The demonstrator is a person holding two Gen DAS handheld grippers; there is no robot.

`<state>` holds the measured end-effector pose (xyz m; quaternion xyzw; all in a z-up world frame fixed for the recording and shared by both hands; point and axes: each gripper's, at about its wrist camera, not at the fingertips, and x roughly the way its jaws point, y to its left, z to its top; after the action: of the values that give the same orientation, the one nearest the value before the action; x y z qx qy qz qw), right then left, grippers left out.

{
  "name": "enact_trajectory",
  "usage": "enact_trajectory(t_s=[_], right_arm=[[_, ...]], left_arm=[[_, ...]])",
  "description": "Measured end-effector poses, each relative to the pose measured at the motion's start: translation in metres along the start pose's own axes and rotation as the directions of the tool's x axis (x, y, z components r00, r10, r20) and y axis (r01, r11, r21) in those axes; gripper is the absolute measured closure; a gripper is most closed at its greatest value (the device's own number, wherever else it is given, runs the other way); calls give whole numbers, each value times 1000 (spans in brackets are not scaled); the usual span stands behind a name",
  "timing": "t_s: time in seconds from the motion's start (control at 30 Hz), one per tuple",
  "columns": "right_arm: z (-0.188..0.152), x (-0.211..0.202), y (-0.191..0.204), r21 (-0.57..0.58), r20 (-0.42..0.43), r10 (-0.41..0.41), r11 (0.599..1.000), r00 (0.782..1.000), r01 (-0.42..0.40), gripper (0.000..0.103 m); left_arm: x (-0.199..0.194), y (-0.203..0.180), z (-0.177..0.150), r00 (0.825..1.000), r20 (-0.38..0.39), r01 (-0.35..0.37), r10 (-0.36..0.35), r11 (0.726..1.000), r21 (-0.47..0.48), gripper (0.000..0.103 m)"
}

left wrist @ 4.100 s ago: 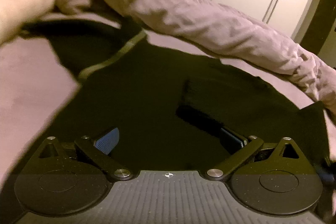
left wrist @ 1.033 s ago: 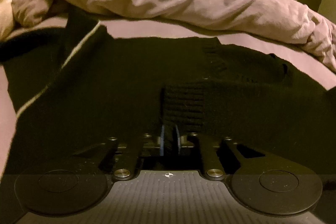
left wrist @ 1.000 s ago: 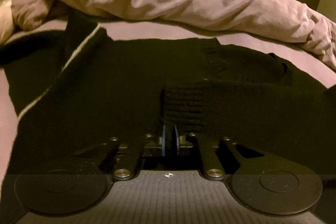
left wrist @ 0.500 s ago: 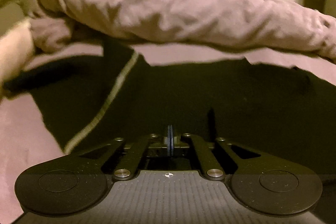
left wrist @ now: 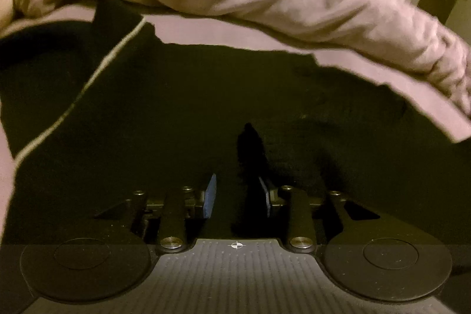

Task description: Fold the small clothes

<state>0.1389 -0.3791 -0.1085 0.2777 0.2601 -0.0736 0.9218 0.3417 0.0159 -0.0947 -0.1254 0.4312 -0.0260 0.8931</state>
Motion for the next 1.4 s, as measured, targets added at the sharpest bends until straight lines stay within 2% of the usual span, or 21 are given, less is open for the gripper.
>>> enact_trajectory(t_s=[0.03, 0.1, 0.13, 0.17, 0.2, 0.33, 0.4, 0.5, 0.6, 0.83, 0.97, 1.1, 1.2, 1.33, 1.4], right_arm=[[0, -1, 1, -3, 0, 0, 1000, 1000, 0, 53], [0, -3, 0, 2, -2, 5, 1000, 1000, -5, 52], [-1, -3, -1, 5, -2, 7, 1000, 1000, -7, 52], [-1, -2, -1, 10, -3, 6, 1000, 1000, -6, 52], [-2, -1, -1, 11, -7, 5, 1000, 1000, -5, 52], [-2, -2, 1, 1, -14, 4, 1000, 1000, -4, 51], [-2, -3, 1, -7, -7, 3, 1000, 1000, -3, 47], [-5, -1, 2, -9, -14, -4, 1000, 1000, 4, 46], [-5, -1, 5, -24, -16, -3, 1000, 1000, 3, 46], [-9, 2, 8, -51, -21, -10, 999, 1000, 9, 45], [-9, 4, 9, -58, -22, -13, 998, 1000, 12, 44], [-10, 4, 10, -63, -22, -14, 998, 1000, 13, 44], [-10, 5, 10, -65, -22, -13, 998, 1000, 11, 44], [-10, 5, 9, -60, -22, -7, 998, 1000, 6, 43], [-10, 5, 8, -56, -21, -3, 998, 1000, 2, 43]], left_arm=[[-3, 1, 0, 998, -8, 59, -59, 998, -17, 67], [-8, 4, -1, 990, -8, 137, -138, 990, -31, 39], [-9, 4, -2, 988, 5, 156, -156, 987, -26, 34], [-6, 3, -3, 991, 0, 135, -135, 991, -23, 30], [-3, 4, -3, 993, -15, 118, -118, 992, -38, 30], [-1, 16, 0, 976, -22, 211, -216, 965, -154, 30], [1, 20, 1, 973, -26, 222, -230, 960, -169, 26], [4, 12, 2, 988, -32, 146, -150, 982, -119, 20], [-1, 3, 3, 991, -24, 129, -131, 988, -84, 12], [-13, -11, 1, 999, 33, 12, -13, 999, 34, 8], [-15, -14, -1, 999, 44, -14, 11, 996, 84, 8], [-15, -3, 0, 999, 35, 27, -29, 998, 54, 7], [-10, 10, 4, 997, 10, 74, -74, 997, -11, 6], [-5, 39, 11, 983, -4, 178, -181, 971, -162, 6], [-5, 46, 13, 980, 6, 197, -200, 963, -184, 6]])
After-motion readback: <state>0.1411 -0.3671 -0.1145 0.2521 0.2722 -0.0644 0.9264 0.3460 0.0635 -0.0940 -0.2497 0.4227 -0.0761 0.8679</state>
